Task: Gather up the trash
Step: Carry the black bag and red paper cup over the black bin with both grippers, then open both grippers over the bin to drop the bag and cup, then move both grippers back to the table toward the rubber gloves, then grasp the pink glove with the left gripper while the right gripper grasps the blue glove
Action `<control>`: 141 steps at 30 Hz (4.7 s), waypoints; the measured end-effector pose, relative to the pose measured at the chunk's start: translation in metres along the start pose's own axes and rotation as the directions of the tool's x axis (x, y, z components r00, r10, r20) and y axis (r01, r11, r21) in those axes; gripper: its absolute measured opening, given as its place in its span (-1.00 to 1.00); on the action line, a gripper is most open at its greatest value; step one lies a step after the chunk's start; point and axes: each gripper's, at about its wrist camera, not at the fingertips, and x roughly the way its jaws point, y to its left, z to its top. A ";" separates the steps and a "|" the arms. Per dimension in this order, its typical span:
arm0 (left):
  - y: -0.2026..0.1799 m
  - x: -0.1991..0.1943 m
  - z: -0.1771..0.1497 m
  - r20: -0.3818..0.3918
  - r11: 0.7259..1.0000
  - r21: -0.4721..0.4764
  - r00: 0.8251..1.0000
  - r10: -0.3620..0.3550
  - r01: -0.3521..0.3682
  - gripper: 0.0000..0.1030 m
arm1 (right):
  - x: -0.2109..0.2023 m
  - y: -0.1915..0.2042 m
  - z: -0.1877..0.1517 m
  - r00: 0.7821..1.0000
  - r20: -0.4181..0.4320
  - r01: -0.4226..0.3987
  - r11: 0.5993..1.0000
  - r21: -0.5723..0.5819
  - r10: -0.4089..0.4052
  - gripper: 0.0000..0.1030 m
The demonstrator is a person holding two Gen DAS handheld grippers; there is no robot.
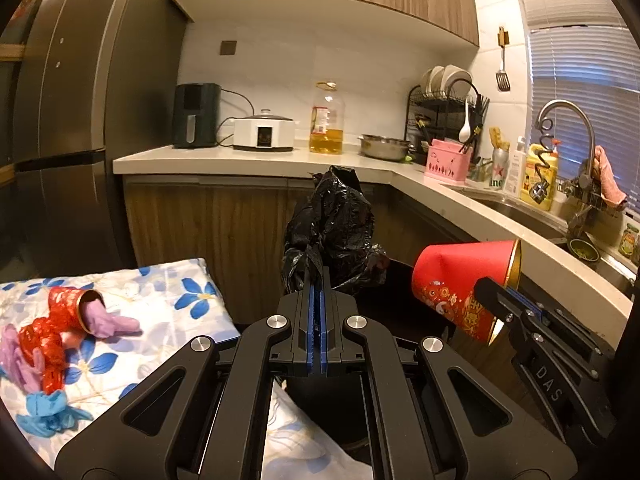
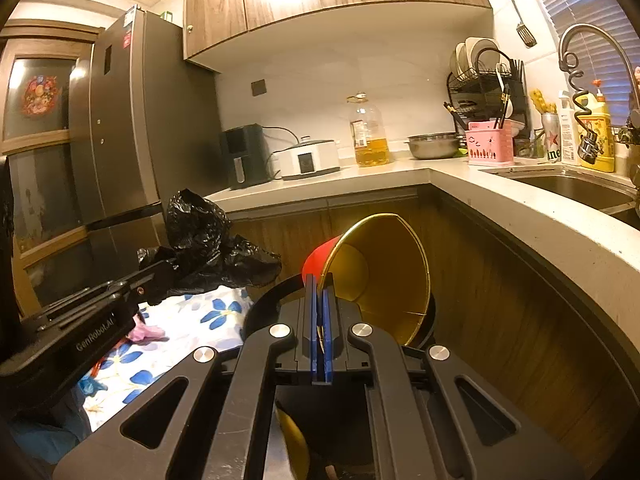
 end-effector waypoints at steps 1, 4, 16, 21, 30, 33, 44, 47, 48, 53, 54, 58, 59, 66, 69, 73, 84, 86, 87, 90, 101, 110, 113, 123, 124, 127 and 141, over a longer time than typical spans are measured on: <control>-0.001 0.003 0.000 -0.002 1.000 0.003 1.000 -0.003 0.003 -0.98 | 0.002 -0.002 0.001 1.000 -0.001 0.003 1.000 0.001 -0.003 -0.94; -0.004 0.012 0.001 -0.008 1.000 0.002 1.000 -0.014 0.014 -0.98 | 0.007 -0.006 0.003 1.000 0.001 0.010 1.000 0.003 -0.010 -0.94; -0.013 0.044 -0.005 -0.044 0.998 0.019 0.998 -0.054 0.055 -0.98 | 0.023 -0.013 0.010 1.000 -0.002 0.014 1.000 -0.007 -0.014 -0.94; -0.017 0.051 -0.006 -0.053 0.998 0.032 0.997 -0.061 0.062 -0.97 | 0.033 -0.017 0.012 1.000 -0.016 0.006 1.000 -0.005 -0.006 -0.93; -0.016 0.060 -0.010 -0.064 0.997 0.026 0.995 -0.075 0.077 -0.88 | 0.041 -0.023 0.012 0.999 -0.032 0.014 1.000 0.017 -0.014 -0.46; -0.013 0.064 -0.012 -0.075 0.997 0.012 0.994 -0.077 0.078 -0.43 | 0.040 -0.027 0.012 0.999 -0.028 0.024 0.999 0.029 -0.023 -0.42; 0.003 0.048 -0.022 -0.070 1.000 -0.013 0.997 -0.013 0.012 0.42 | 0.027 -0.030 0.005 0.998 -0.039 0.047 0.997 0.055 -0.045 0.04; 0.014 0.033 -0.027 -0.066 0.999 -0.035 0.997 0.028 -0.030 0.62 | 0.022 -0.025 0.001 0.998 -0.042 0.048 0.998 0.048 -0.046 0.29; 0.018 0.025 -0.030 -0.064 0.998 -0.044 0.997 0.045 -0.048 0.69 | 0.021 -0.023 -0.001 0.998 -0.043 0.045 0.998 0.045 -0.043 0.35; 0.033 -0.004 -0.037 -0.049 0.992 -0.067 0.993 0.106 -0.109 0.86 | 0.009 -0.013 -0.008 0.998 -0.049 0.040 0.998 0.038 -0.039 0.67; 0.038 -0.013 -0.040 -0.043 0.989 -0.076 0.992 0.122 -0.125 0.88 | 0.006 -0.010 -0.009 0.998 -0.046 0.039 0.999 0.036 -0.038 0.68; 0.057 -0.040 -0.047 -0.029 0.976 -0.104 0.982 0.189 -0.191 0.88 | -0.004 0.003 -0.011 0.999 -0.040 0.033 0.999 0.022 -0.032 0.70; 0.061 -0.046 -0.048 -0.025 0.973 -0.111 0.979 0.201 -0.203 0.88 | -0.006 0.007 -0.012 0.999 -0.040 0.028 0.999 0.022 -0.027 0.70; 0.111 -0.095 -0.064 -0.006 0.924 -0.155 0.936 0.352 -0.348 0.88 | -0.016 0.044 -0.021 0.998 -0.048 -0.033 0.999 0.011 0.034 0.70; 0.134 -0.115 -0.073 -0.009 0.897 -0.167 0.911 0.412 -0.408 0.88 | -0.017 0.065 -0.028 0.995 -0.060 -0.073 0.997 0.003 0.073 0.70; 0.168 -0.144 -0.085 -0.020 0.856 -0.200 0.875 0.484 -0.478 0.88 | -0.015 0.101 -0.042 0.988 -0.085 -0.133 0.991 -0.020 0.131 0.70; 0.243 -0.223 -0.109 -0.030 0.753 -0.290 0.792 0.610 -0.591 0.88 | 0.010 0.223 -0.098 0.933 -0.214 -0.314 0.945 -0.089 0.290 0.70; 0.251 -0.232 -0.111 -0.027 0.741 -0.308 0.784 0.620 -0.596 0.88 | 0.016 0.241 -0.104 0.923 -0.232 -0.336 0.936 -0.100 0.307 0.70; 0.257 -0.236 -0.112 -0.027 0.735 -0.317 0.781 0.624 -0.599 0.88 | 0.019 0.252 -0.107 0.919 -0.239 -0.347 0.932 -0.106 0.314 0.67; 0.269 -0.242 -0.114 -0.035 0.724 -0.335 0.776 0.630 -0.603 0.88 | 0.028 0.277 -0.116 0.903 -0.274 -0.375 0.918 -0.130 0.330 0.54; 0.287 -0.233 -0.110 -0.037 0.725 -0.328 0.775 0.631 -0.606 0.88 | 0.070 0.311 -0.143 0.852 -0.413 -0.405 0.905 -0.129 0.322 -0.07; 0.284 -0.207 -0.105 -0.041 0.755 -0.302 0.799 0.599 -0.582 0.88 | 0.066 0.302 -0.145 0.828 -0.428 -0.439 0.893 -0.096 0.361 -0.90; 0.283 -0.199 -0.104 -0.047 0.760 -0.297 0.804 0.592 -0.577 0.86 | 0.053 0.288 -0.136 0.846 -0.386 -0.433 0.897 -0.092 0.368 -0.91; 0.280 -0.136 -0.090 -0.056 0.822 -0.255 0.856 0.514 -0.510 0.51 | 0.025 0.236 -0.105 0.899 -0.256 -0.383 0.922 -0.063 0.356 -0.92; 0.280 -0.130 -0.089 -0.060 0.825 -0.247 0.858 0.510 -0.508 0.47 | 0.024 0.233 -0.103 0.900 -0.251 -0.382 0.922 -0.061 0.356 -0.92; 0.286 -0.108 -0.087 -0.090 0.840 -0.239 0.873 0.480 -0.487 0.25 | 0.020 0.227 -0.098 0.903 -0.234 -0.384 0.921 -0.061 0.360 -0.92; 0.298 -0.107 -0.097 -0.188 0.826 -0.296 0.877 0.441 -0.479 -0.99 | 0.016 0.214 -0.089 0.907 -0.225 -0.378 0.923 -0.063 0.356 -0.92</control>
